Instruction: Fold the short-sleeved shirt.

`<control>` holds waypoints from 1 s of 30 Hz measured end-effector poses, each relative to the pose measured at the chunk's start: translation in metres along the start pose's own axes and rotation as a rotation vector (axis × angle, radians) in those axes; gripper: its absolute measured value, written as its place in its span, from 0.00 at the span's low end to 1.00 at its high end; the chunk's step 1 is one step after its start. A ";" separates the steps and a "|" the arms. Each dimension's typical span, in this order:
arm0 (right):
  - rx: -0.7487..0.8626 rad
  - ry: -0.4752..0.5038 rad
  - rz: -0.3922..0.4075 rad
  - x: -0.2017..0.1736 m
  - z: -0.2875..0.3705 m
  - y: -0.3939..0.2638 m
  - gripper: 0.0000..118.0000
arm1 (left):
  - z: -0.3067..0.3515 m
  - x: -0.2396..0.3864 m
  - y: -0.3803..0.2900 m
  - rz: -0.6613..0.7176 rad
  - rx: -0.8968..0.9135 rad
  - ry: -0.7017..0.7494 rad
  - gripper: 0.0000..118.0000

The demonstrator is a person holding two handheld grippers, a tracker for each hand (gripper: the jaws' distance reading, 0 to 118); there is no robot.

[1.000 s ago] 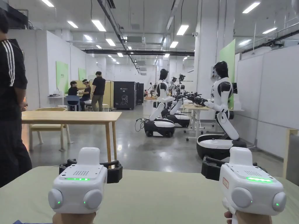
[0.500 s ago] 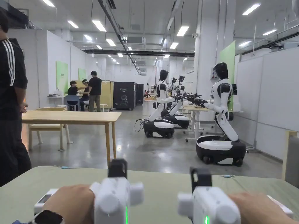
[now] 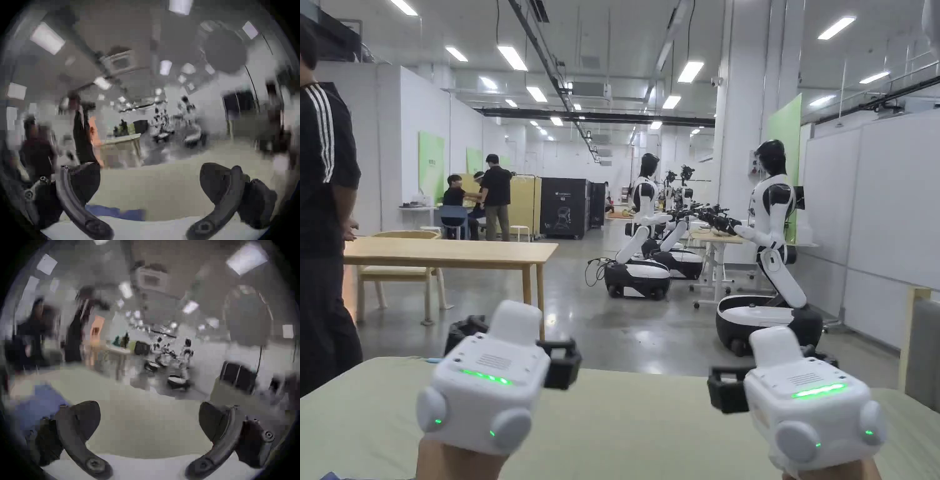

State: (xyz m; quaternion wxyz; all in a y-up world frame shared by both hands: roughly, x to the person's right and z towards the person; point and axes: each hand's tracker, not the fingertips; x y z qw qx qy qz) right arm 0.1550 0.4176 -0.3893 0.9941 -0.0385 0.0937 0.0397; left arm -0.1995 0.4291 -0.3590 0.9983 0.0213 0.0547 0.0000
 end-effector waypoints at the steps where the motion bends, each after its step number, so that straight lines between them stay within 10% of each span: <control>1: 0.036 0.011 -0.106 0.015 -0.013 -0.008 1.00 | 0.002 -0.007 0.003 0.079 0.020 0.006 1.00; 4: 0.117 -0.050 -0.253 0.030 -0.007 -0.012 1.00 | 0.004 -0.017 -0.005 0.054 0.027 0.018 1.00; 13: 0.096 -0.174 -0.029 0.005 -0.005 -0.012 1.00 | -0.003 0.000 -0.011 0.047 -0.032 -0.014 1.00; 27: 0.050 -0.130 -0.021 0.000 0.003 -0.010 0.98 | -0.010 0.005 -0.017 -0.009 -0.061 0.008 0.96; 28: 0.055 -0.108 -0.015 0.000 0.006 -0.010 0.88 | -0.008 0.004 -0.018 -0.009 -0.059 -0.008 0.84; 29: 0.065 -0.096 -0.009 0.005 -0.003 -0.012 0.57 | -0.006 0.005 -0.018 -0.010 -0.046 -0.016 0.50; 30: 0.069 -0.150 0.030 0.001 -0.005 -0.010 0.00 | -0.008 0.008 -0.018 -0.027 -0.046 0.004 0.00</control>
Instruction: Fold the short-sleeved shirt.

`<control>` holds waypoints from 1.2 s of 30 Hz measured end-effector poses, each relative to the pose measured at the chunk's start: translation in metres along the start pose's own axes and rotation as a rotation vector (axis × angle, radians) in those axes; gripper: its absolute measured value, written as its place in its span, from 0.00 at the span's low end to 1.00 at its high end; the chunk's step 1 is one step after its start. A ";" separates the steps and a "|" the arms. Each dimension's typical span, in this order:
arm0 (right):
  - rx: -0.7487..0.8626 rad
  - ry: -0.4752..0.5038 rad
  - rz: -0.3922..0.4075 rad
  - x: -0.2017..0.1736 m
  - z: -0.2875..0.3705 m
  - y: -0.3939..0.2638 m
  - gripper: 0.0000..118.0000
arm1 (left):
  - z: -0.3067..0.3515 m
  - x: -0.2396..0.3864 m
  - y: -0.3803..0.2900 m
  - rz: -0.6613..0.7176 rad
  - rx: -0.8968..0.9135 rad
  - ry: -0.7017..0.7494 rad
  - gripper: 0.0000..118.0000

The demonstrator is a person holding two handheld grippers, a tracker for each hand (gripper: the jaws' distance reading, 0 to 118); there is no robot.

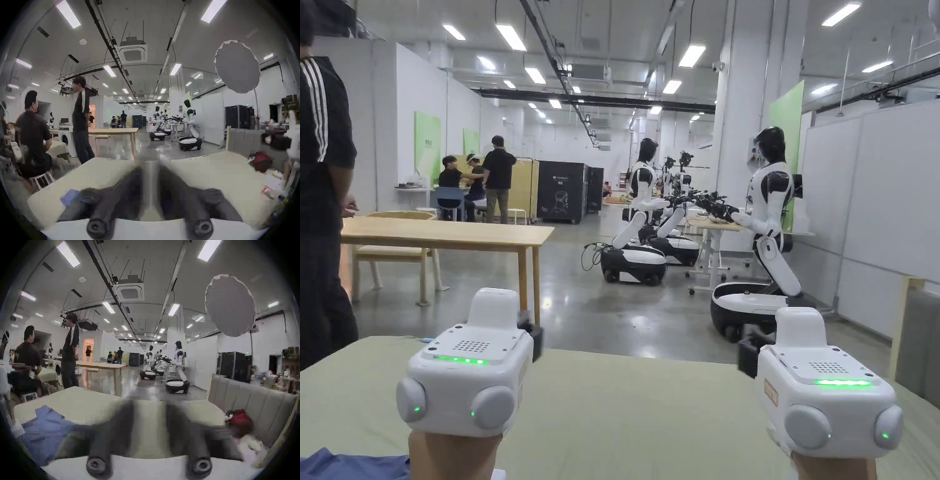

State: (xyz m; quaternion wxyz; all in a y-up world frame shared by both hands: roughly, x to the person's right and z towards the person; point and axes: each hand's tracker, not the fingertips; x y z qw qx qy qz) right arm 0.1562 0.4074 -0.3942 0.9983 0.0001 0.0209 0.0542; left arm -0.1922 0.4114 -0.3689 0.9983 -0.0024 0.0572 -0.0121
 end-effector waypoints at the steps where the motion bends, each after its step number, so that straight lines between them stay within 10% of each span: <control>1: -0.007 -0.082 0.037 -0.004 -0.001 0.001 0.01 | 0.001 0.004 -0.002 -0.047 0.028 0.042 0.00; 10: 0.012 0.077 -0.029 -0.032 -0.011 0.000 0.01 | 0.011 -0.027 -0.011 -0.044 0.008 0.072 0.00; 22: -0.021 0.623 -0.059 -0.248 0.004 -0.055 0.01 | 0.063 -0.220 -0.091 0.090 -0.390 0.490 0.00; 31: -0.062 0.753 0.033 -0.306 0.005 -0.099 0.01 | -0.002 -0.250 -0.198 0.242 -0.746 0.312 0.00; 32: -0.072 0.752 0.039 -0.308 0.000 -0.103 0.01 | -0.018 -0.242 -0.207 0.224 -0.777 0.286 0.03; 35: -0.118 0.744 0.056 -0.307 -0.016 -0.115 0.01 | -0.078 -0.222 -0.236 0.112 -0.920 0.279 1.00; 36: -0.124 0.734 0.059 -0.306 -0.020 -0.119 0.01 | -0.085 -0.210 -0.247 0.111 -0.919 0.243 0.96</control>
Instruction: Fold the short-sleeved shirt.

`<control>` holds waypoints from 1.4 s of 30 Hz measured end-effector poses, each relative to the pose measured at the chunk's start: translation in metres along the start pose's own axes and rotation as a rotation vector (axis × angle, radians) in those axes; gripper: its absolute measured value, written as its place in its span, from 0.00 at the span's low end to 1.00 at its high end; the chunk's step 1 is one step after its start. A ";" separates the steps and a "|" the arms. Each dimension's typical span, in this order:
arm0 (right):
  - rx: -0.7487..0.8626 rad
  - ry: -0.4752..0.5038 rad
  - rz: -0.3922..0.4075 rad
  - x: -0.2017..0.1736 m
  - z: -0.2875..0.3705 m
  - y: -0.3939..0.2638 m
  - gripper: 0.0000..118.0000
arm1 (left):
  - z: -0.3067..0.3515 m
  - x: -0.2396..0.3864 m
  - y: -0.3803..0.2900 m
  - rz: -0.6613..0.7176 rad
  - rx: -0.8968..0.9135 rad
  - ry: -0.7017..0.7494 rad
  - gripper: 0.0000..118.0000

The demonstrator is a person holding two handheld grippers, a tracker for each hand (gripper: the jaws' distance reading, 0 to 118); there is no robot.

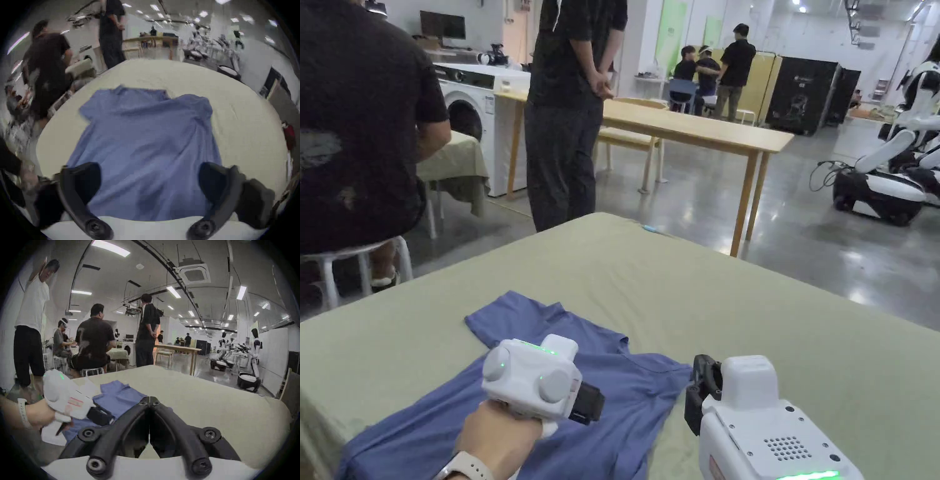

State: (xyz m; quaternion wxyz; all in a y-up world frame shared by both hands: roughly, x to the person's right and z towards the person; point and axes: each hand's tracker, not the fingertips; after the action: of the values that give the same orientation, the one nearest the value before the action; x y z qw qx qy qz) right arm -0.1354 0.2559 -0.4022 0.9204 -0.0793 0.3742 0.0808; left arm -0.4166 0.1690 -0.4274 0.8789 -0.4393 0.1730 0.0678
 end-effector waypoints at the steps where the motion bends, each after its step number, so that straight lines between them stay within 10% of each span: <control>1: -0.006 -0.011 -0.003 0.005 -0.003 -0.004 0.01 | -0.017 0.014 0.000 -0.085 0.042 0.018 0.97; 8: -0.076 -0.098 -0.072 0.037 -0.013 -0.027 0.01 | -0.095 0.034 0.009 -0.097 -0.152 0.070 0.93; 11: -0.095 -0.114 -0.091 0.042 -0.011 -0.034 0.01 | -0.093 0.021 0.008 0.033 -0.128 -0.036 0.49; 15: -0.104 -0.131 -0.096 0.044 -0.007 -0.037 0.01 | -0.048 0.025 -0.004 -0.130 0.020 0.030 0.04; 25: -0.025 -0.243 -0.134 0.089 0.067 -0.001 0.01 | 0.004 0.074 0.042 -0.022 0.137 -0.253 0.03; 37: 0.029 -0.558 -0.104 0.194 0.224 0.008 0.01 | 0.145 0.372 0.041 -0.302 0.319 -0.753 0.03; 42: -0.006 -0.688 -0.153 0.238 0.281 -0.019 0.01 | 0.142 0.487 -0.022 -0.487 0.202 -0.746 0.03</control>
State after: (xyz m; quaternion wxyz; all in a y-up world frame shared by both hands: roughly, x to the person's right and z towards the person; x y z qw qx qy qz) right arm 0.2265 0.3167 -0.3687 0.9957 -0.0780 0.0349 0.0349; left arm 0.0770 0.2531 -0.5093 0.9099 -0.3251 -0.2578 -0.0044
